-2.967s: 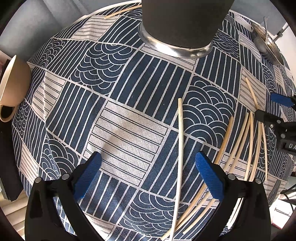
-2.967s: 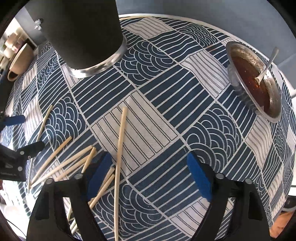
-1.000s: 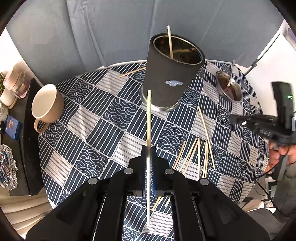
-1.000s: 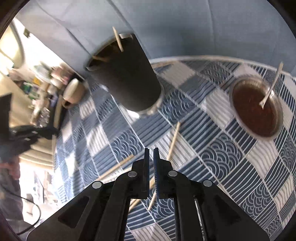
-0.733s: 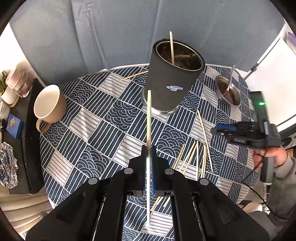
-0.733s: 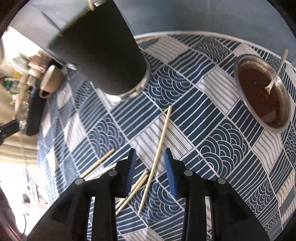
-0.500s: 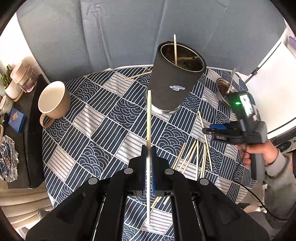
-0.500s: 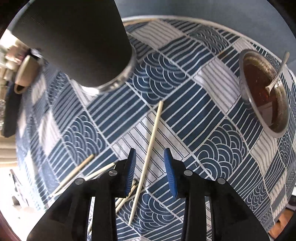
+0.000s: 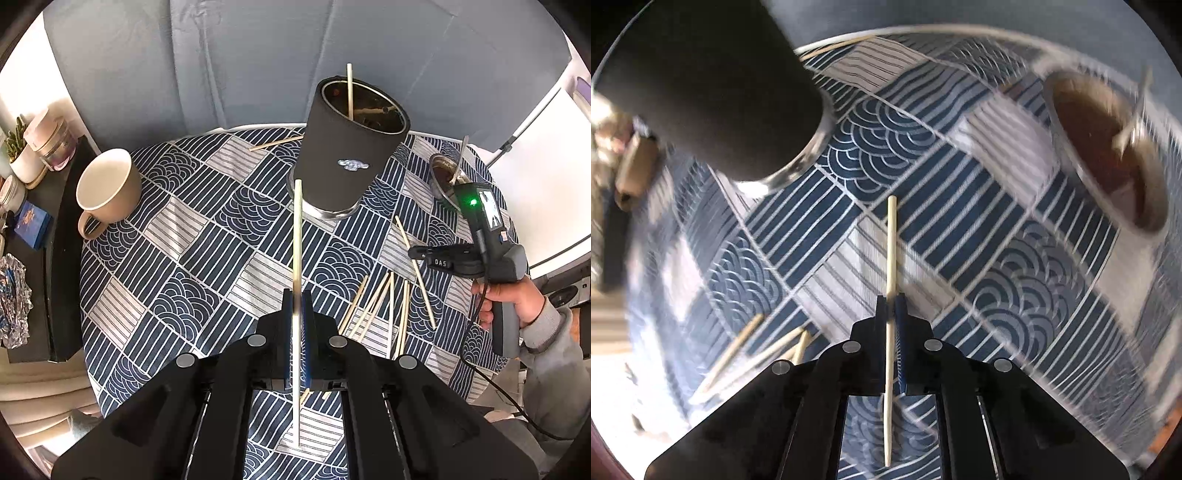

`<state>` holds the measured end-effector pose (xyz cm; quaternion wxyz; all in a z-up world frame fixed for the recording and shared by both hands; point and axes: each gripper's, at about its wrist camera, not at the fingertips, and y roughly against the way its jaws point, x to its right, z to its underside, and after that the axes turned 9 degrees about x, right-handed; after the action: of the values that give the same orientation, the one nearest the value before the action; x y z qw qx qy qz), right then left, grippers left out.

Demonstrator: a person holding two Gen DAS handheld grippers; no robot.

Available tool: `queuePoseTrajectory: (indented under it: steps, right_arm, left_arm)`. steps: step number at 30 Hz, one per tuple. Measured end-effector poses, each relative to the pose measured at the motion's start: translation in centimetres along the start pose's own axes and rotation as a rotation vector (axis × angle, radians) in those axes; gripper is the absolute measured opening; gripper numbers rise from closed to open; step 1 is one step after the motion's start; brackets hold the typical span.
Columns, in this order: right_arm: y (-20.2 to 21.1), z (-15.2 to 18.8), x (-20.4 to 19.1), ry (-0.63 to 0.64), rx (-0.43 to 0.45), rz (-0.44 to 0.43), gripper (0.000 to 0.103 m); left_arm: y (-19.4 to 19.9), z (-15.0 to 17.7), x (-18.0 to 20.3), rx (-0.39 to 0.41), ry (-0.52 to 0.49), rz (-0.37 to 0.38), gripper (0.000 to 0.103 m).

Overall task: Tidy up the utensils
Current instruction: 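Raise the left gripper's chopstick over the black holder while the right gripper carries its chopstick there, then open the left gripper into the holder while the right gripper drops its chopstick in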

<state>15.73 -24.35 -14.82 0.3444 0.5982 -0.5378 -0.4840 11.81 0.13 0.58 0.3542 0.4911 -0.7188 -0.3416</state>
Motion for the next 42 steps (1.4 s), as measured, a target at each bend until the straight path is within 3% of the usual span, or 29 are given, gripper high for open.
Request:
queuePoseTrajectory:
  steps: [4,9,16,25,34,38,42]
  right_arm:
    - [2.2,0.8,2.2,-0.096,0.031,-0.145,0.004]
    - [7.5,0.8,2.6,-0.097,0.145,-0.225,0.004]
    - [15.3,-3.9,-0.5,0.033,0.330,-0.292,0.005]
    - [21.1,-10.0,-5.8,0.190,0.464,-0.340,0.005]
    - [21.6,-15.0,-8.4,0.227,0.547,-0.382,0.005]
    - [20.9,-16.1,-8.6,0.249,0.641,-0.383,0.005]
    - [19.3,-17.0,-7.7,0.218,0.676,-0.417,0.005]
  left_arm:
    - [0.3,-0.7,0.2,0.012,-0.005,0.012,0.005]
    - [0.6,-2.4,1.0,0.034,-0.019,0.031,0.005]
    - [1.6,-6.3,2.4,0.103,-0.065,0.047,0.005]
    - [1.6,-11.0,4.0,0.157,-0.116,0.084,0.005]
    - [0.0,-16.1,4.4,0.209,-0.052,0.104,0.005]
    - [-0.2,-18.0,4.4,0.325,-0.032,0.134,0.005]
    - [-1.0,-18.8,4.2,0.405,-0.011,0.176,0.005]
